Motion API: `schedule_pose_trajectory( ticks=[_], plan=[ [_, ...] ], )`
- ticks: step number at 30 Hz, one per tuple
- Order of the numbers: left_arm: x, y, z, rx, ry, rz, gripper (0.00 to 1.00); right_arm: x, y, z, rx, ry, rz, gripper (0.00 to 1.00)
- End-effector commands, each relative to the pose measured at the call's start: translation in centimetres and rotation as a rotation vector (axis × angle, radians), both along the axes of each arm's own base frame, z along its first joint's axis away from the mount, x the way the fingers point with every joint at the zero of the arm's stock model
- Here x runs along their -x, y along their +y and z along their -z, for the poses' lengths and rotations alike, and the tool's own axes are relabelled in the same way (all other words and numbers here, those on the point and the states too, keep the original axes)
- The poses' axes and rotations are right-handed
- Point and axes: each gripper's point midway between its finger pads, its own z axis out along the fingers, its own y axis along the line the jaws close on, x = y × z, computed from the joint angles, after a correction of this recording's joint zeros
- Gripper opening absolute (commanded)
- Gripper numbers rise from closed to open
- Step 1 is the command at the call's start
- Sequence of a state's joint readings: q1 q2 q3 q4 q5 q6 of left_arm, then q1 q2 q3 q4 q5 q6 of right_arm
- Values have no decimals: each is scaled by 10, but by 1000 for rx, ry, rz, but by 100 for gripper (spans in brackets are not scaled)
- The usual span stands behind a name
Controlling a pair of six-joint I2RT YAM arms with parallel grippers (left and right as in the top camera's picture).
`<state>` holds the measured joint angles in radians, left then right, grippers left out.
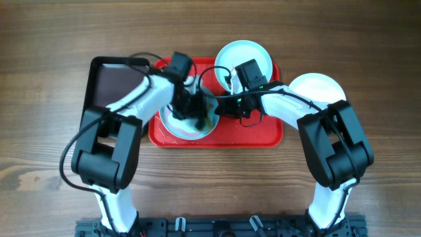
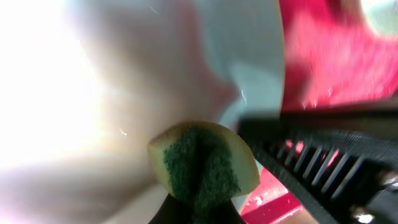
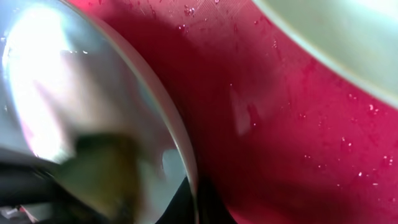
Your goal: Clean dirty plates on tray and stack at the side
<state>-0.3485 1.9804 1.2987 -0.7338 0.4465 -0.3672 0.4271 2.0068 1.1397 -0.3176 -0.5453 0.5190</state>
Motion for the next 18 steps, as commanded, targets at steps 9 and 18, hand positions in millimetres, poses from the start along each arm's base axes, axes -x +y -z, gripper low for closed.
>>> schedule_pose_trajectory(
  ticks=[9, 18],
  plan=[
    [-92, 74, -121, -43, -325, -196, 4, 11, -8, 21, 57, 48, 10, 4],
    [-84, 108, -120, -105, -278, -261, 4, 6, -34, -27, 189, -57, 51, 4]
  ],
)
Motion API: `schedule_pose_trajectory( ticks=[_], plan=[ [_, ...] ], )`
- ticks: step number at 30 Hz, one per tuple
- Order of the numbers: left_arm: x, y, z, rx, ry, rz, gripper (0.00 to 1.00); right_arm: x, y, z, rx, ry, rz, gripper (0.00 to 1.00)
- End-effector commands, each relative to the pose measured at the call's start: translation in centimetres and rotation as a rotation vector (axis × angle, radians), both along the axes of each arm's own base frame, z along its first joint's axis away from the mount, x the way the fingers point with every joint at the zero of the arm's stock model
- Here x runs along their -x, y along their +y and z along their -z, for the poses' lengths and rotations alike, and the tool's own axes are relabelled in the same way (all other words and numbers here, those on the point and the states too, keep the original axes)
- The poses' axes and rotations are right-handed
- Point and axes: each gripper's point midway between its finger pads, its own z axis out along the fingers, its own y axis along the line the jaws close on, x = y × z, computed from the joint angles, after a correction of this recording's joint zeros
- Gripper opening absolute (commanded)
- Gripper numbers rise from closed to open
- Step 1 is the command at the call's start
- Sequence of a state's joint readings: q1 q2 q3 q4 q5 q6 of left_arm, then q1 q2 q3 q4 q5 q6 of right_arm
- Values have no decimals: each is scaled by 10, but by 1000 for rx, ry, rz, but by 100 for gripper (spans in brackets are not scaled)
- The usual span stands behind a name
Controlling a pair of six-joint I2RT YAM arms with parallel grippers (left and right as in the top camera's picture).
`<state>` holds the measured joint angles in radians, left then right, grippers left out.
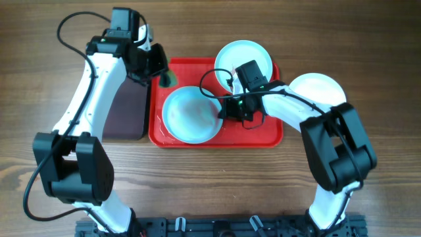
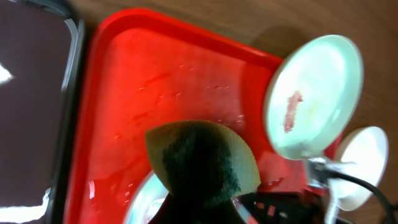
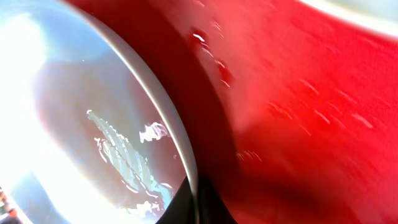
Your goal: Clean dirty plates on tray and stack at the side
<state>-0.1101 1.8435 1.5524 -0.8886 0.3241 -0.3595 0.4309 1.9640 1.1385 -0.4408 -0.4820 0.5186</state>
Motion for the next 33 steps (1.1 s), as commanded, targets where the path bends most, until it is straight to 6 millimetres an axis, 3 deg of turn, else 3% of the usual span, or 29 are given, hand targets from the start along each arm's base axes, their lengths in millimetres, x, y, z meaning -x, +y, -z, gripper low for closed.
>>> schedule_pose_trajectory(
  ticks=[1, 9, 15, 25, 33],
  plan=[
    [2, 8, -5, -49, -8, -5, 4, -9, -25, -33, 134, -129, 35, 4],
    [12, 10, 10, -54, 38, -9, 4, -7, -68, -112, 348, -368, 116, 4],
    [25, 2, 30, -57, 78, 8, 4, -4, -93, -154, 566, -566, 189, 4],
    [30, -20, 36, -56, 76, 39, 4, 3, -94, -202, 876, -869, 228, 4],
    [29, -22, 36, -57, 68, 44, 4, 14, -86, -236, 1044, -1054, 221, 4]
  ],
)
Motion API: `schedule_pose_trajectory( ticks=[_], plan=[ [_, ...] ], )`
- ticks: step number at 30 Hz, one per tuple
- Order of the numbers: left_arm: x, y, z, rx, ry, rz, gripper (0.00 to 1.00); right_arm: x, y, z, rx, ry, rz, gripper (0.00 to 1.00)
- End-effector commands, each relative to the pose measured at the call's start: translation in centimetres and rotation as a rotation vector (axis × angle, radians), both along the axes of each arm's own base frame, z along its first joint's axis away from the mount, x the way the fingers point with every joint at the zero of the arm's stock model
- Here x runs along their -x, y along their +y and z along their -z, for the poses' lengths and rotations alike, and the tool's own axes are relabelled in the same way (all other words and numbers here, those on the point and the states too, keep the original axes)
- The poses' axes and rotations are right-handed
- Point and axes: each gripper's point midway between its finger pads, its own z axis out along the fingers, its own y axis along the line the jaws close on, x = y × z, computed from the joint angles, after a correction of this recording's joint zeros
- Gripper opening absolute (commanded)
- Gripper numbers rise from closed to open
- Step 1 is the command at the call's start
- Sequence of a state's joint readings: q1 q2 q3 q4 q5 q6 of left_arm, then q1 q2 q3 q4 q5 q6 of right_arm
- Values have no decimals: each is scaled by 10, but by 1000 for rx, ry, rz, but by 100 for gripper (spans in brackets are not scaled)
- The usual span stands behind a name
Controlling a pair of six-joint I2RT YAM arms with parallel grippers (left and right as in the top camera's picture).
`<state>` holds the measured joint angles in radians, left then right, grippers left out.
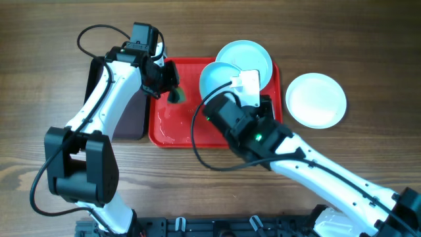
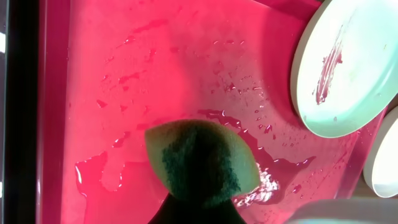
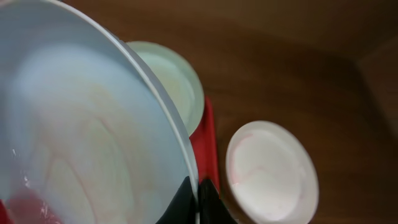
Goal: Clean dirty plates on tray and stack at the side
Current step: 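Lift the blue plate and stack it on the white plate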
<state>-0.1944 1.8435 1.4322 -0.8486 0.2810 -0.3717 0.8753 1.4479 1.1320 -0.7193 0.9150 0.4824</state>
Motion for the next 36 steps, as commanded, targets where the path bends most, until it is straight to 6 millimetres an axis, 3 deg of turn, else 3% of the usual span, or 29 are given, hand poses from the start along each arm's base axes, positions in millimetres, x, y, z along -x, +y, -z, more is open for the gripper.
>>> schedule_pose_trajectory(
  ticks=[1, 13, 33, 36],
  plan=[
    [0, 2, -3, -9, -9, -13, 4, 2, -13, -41, 152, -173, 56, 4],
    [0, 2, -3, -9, -9, -13, 4, 13, 3, -112, 439, -375, 102, 4],
    [0, 2, -3, -9, -9, -13, 4, 12, 10, -120, 386, -406, 106, 4],
    [0, 2, -3, -8, -9, -13, 4, 7, 20, -112, 353, -385, 38, 4]
  ],
)
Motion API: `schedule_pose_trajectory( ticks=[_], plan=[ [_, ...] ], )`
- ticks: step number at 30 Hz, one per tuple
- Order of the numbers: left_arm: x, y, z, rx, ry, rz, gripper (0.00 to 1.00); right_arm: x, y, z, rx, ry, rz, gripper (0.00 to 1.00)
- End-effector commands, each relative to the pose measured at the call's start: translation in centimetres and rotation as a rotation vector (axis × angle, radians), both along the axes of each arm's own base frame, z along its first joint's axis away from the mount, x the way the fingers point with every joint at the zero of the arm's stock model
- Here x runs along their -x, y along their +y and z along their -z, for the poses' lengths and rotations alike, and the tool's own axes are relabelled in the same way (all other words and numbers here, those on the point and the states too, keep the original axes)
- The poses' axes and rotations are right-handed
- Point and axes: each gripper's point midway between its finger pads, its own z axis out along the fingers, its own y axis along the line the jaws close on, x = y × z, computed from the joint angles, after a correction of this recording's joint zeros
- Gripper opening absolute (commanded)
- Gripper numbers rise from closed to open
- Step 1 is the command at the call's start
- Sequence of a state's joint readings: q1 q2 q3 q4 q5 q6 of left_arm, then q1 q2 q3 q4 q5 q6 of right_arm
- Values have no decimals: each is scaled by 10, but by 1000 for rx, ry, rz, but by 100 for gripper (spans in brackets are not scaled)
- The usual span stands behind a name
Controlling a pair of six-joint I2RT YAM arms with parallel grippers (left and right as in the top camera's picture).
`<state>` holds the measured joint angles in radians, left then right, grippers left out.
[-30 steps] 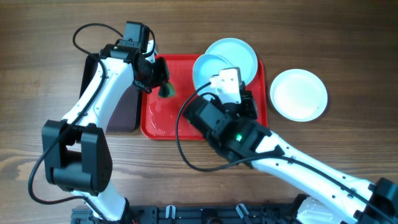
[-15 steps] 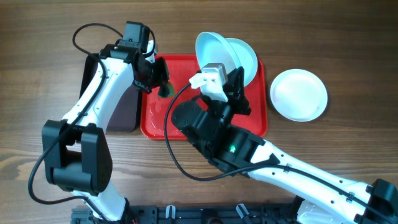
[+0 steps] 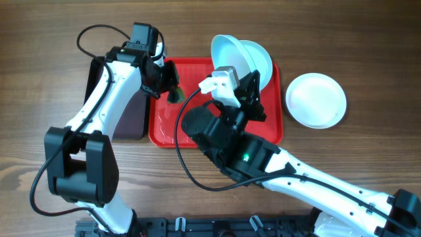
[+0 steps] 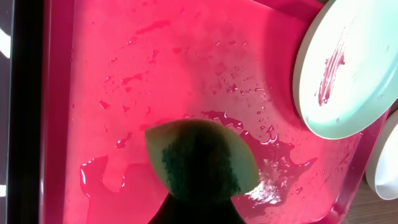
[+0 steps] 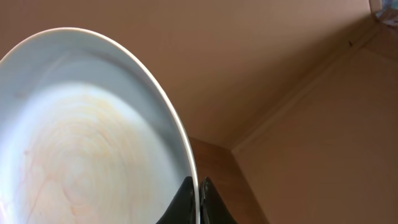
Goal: Clean dirty plates on tray and stack at the side
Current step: 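Lift the blue plate and stack it on the white plate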
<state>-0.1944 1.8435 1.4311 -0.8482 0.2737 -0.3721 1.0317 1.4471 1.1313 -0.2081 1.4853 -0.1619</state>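
My right gripper is shut on the rim of a pale blue plate, with faint orange streaks on its face. That held plate is tilted steeply, high above the red tray. A dirty plate with a red smear lies in the tray's far right corner. My left gripper is shut on a green-and-yellow sponge over the tray's wet far left part. A clean white plate lies on the table to the right of the tray.
A black tray lies against the red tray's left side, under my left arm. Puddles of water lie on the red tray floor. My raised right arm crosses over the tray's front half. The table is wooden.
My right gripper has risen higher with the plate and tipped it more upright; its camera now faces the room instead of the table. My left gripper and sponge have barely moved.
First the sponge was pressed on the plate lying in the tray, my right gripper on its rim. Then the sponge was off at the tray's far left corner. Later the plate was lifted clear of the tray, and now hangs higher and steeper.
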Motion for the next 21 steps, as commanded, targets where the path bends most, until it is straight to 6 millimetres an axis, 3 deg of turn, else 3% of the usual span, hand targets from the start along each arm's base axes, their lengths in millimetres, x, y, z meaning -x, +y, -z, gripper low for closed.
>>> schedule_pose_trajectory(
  ticks=[1, 3, 6, 11, 15, 21],
  plan=[
    [1, 1, -3, -2, -9, -11, 4, -2, 10, 5, -60, 30, -88, 4],
    [1, 1, -3, -2, -9, -11, 4, -4, 21, 22, -88, 99, -167, 4],
    [1, 1, -3, -2, -9, -11, 4, -1, 33, 67, -203, 283, -277, 4],
    [1, 1, -3, -2, -9, -11, 4, 7, 15, 130, -512, 571, -216, 4],
    [1, 1, -3, -2, -9, -10, 4, 1, 4, 152, -682, 740, -221, 4],
    [1, 1, -3, -2, -7, -11, 4, -23, -24, 157, -969, 856, -267, 4]
  ],
)
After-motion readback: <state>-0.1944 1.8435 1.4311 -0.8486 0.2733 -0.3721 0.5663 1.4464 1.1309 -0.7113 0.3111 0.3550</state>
